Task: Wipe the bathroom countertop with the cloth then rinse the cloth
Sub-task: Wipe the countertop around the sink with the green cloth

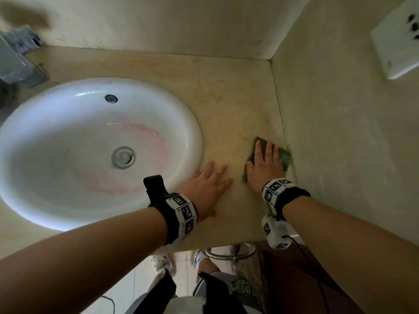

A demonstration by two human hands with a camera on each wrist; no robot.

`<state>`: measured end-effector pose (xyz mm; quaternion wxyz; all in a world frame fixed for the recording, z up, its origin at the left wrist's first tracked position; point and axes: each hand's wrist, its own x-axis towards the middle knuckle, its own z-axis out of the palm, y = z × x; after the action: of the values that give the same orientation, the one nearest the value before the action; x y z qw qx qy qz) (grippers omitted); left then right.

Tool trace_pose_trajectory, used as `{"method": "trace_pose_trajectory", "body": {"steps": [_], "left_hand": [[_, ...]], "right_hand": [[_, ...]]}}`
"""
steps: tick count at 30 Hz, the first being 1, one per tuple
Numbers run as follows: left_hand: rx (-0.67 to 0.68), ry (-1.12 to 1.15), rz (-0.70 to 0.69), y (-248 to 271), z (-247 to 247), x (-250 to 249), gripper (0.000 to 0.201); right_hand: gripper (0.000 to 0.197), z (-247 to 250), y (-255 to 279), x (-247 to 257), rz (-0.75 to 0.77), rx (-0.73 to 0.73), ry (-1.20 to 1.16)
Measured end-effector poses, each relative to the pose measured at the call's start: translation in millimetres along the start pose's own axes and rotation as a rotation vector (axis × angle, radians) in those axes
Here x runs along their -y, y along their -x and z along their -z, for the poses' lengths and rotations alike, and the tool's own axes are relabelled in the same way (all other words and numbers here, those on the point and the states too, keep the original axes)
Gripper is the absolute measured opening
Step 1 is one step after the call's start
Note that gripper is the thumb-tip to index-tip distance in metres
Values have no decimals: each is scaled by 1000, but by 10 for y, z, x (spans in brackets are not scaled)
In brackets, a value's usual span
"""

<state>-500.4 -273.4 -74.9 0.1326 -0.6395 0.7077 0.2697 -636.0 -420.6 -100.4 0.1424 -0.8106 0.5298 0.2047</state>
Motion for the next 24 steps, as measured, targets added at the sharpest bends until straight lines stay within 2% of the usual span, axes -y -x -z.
{"method": "trace_pose_trajectory", "body": {"steps": [4, 8, 12, 18, 24], "left_hand": [[-12, -12, 39, -220, 232, 81, 106], [61, 3, 61, -386, 354, 141, 115], [74, 13, 58, -437, 332, 124, 118], [56, 26, 56, -482, 272, 153, 119], [39, -12, 66, -510, 270, 161, 122]], "right_hand": [[68, 147, -303, -21, -84, -46, -40], [66, 303, -602, -7, -66, -42, -44], [66, 473, -893, 100, -31, -32, -4], [65, 724, -1271, 648, 148, -47, 75], [64, 634, -1166, 1213, 434, -27, 152]]}}
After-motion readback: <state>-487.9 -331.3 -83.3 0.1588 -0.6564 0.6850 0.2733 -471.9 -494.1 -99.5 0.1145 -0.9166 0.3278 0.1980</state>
